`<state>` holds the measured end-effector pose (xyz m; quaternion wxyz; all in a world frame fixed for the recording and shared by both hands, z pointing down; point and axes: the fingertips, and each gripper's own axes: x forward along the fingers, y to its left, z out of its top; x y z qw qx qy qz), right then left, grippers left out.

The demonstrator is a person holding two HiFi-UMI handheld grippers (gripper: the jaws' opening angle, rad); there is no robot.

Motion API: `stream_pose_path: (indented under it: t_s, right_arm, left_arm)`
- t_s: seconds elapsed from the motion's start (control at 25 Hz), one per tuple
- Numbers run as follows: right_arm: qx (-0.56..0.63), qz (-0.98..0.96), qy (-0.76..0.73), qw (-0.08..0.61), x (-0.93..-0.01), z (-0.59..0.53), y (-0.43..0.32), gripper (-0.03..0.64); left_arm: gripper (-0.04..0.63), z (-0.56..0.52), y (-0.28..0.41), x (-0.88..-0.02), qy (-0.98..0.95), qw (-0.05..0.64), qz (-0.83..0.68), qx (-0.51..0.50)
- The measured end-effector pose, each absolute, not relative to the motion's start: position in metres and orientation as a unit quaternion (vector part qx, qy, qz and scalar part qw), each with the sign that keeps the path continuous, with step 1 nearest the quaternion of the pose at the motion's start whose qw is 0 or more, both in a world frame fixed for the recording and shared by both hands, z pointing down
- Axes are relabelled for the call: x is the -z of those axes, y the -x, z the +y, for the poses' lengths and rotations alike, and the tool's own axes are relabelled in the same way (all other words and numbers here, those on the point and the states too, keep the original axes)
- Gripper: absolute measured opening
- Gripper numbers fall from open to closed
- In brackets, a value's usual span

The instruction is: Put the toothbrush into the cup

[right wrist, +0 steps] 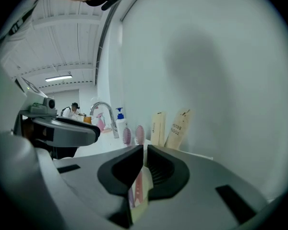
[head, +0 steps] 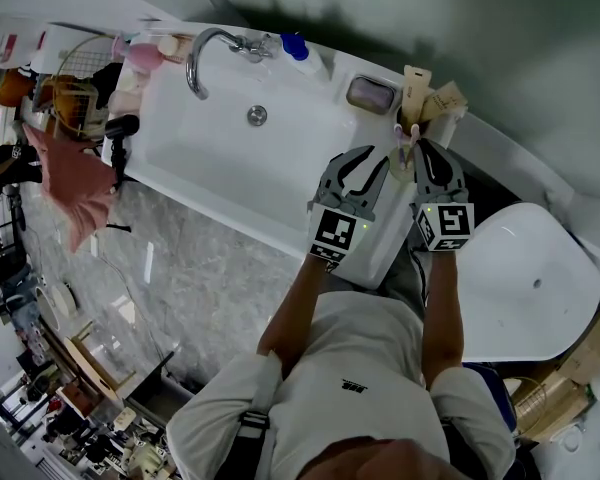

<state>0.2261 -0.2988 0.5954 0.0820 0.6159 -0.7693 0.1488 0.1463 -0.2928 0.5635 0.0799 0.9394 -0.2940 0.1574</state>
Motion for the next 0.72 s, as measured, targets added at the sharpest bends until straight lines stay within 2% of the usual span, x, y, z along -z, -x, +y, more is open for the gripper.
stream_pose_path:
  t_s: [0.72]
  right_arm:
    - [-0.142, -0.757, -0.630, 0.095, -0.5912, -0.2922, -0.2295, 0.048]
  left_arm:
    - [0.101, -0.2951, -0.1427, -0.5605, -0.943, 0.080, -0.286, -0.153]
